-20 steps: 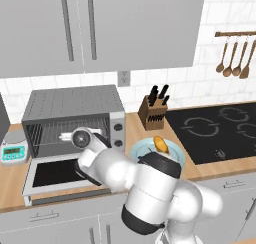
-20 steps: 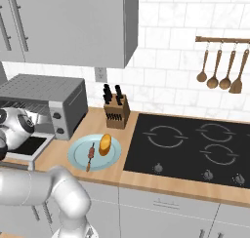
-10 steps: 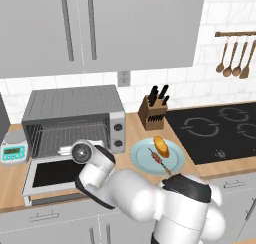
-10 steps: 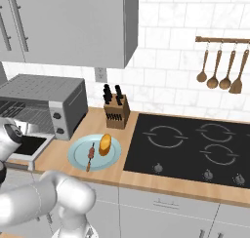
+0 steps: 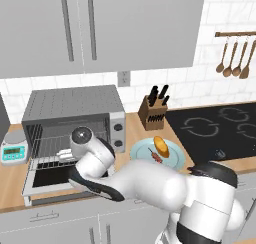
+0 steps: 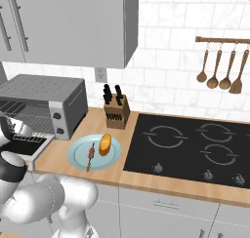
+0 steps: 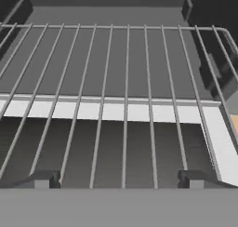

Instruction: Pick up the kebab skewer and baguette bread, and place them inside the toaster oven. Close the toaster oven door and start by setting the timer.

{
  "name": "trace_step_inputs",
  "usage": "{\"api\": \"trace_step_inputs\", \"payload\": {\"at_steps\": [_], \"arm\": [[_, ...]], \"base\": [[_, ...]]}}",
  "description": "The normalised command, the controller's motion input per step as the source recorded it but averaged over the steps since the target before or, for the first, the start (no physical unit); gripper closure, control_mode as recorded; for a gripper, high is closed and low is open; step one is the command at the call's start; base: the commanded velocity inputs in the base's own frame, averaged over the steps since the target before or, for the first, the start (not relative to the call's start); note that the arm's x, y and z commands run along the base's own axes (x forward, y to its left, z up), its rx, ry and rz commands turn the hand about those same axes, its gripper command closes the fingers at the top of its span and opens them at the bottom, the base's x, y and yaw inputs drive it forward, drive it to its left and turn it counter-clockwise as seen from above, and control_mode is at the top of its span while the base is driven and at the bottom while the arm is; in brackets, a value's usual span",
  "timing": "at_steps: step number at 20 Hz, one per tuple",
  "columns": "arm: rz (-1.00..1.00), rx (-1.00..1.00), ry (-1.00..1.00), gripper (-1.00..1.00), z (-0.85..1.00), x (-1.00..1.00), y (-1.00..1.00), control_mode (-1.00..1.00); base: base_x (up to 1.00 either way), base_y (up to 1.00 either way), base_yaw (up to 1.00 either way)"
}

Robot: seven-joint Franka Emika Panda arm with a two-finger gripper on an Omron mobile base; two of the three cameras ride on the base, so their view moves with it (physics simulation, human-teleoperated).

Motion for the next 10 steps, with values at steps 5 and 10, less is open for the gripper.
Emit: {"api": "trace_step_inputs", "payload": {"at_steps": [5, 10], "arm": [[0.00, 0.00, 0.23, -1.00, -0.18, -0.50, -0.10, -1.00], [-0.01, 0.01, -0.02, -1.00, 0.71, -0.85, -0.96, -1.00]], "base": [[0.00, 0.00, 0.00], [0.00, 0.00, 0.00]]}}
